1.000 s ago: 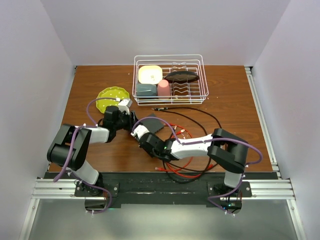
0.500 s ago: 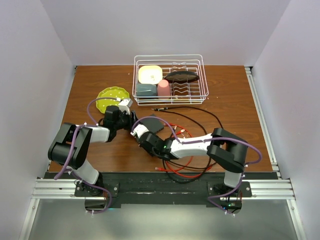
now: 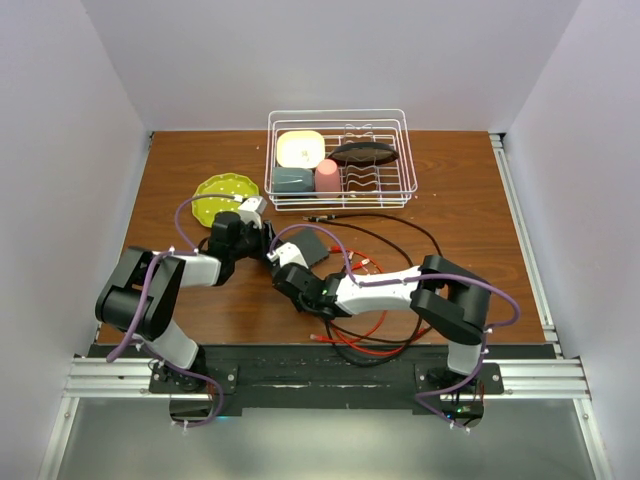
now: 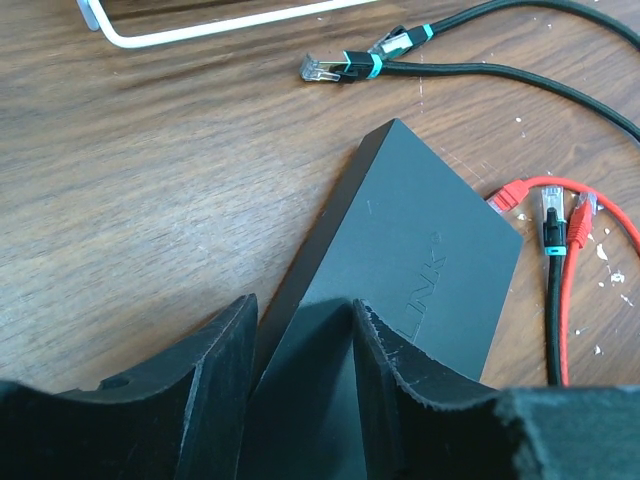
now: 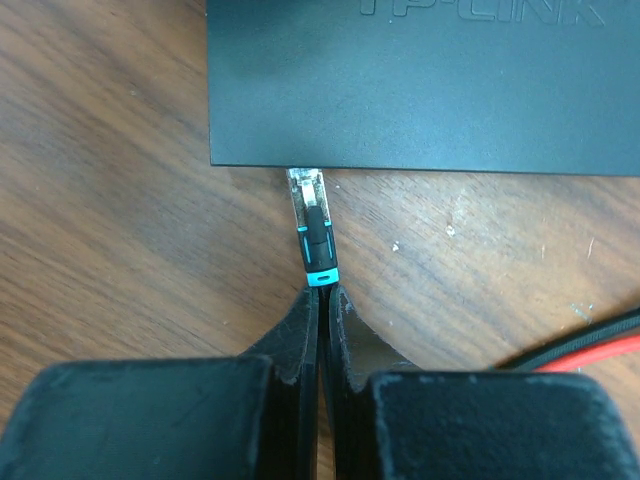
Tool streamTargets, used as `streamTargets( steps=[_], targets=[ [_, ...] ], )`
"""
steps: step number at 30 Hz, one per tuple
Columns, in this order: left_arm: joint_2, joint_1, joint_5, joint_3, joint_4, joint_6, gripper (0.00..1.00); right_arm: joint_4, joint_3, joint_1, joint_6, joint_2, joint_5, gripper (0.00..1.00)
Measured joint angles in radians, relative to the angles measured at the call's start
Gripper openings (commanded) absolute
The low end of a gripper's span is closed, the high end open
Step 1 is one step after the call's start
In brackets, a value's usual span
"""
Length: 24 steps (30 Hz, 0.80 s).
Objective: Insert the plug into the switch port
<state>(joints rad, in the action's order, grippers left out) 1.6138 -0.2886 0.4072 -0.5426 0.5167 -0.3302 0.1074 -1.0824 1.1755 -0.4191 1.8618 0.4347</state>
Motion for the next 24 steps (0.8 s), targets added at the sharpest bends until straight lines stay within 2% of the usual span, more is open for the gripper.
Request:
streamTargets(
  steps=[13, 24],
  targets=[
    [-0.009, -0.013, -0.016, 0.018, 0.008, -0.026, 0.44, 0.023, -0.024, 0.022, -0.079, 0.015, 0.045, 0.0],
    [-0.005, -0.015, -0.015, 0.017, 0.007, -0.026, 0.4, 0.021, -0.024, 0.025, -0.055, 0.015, 0.043, 0.0]
  ],
)
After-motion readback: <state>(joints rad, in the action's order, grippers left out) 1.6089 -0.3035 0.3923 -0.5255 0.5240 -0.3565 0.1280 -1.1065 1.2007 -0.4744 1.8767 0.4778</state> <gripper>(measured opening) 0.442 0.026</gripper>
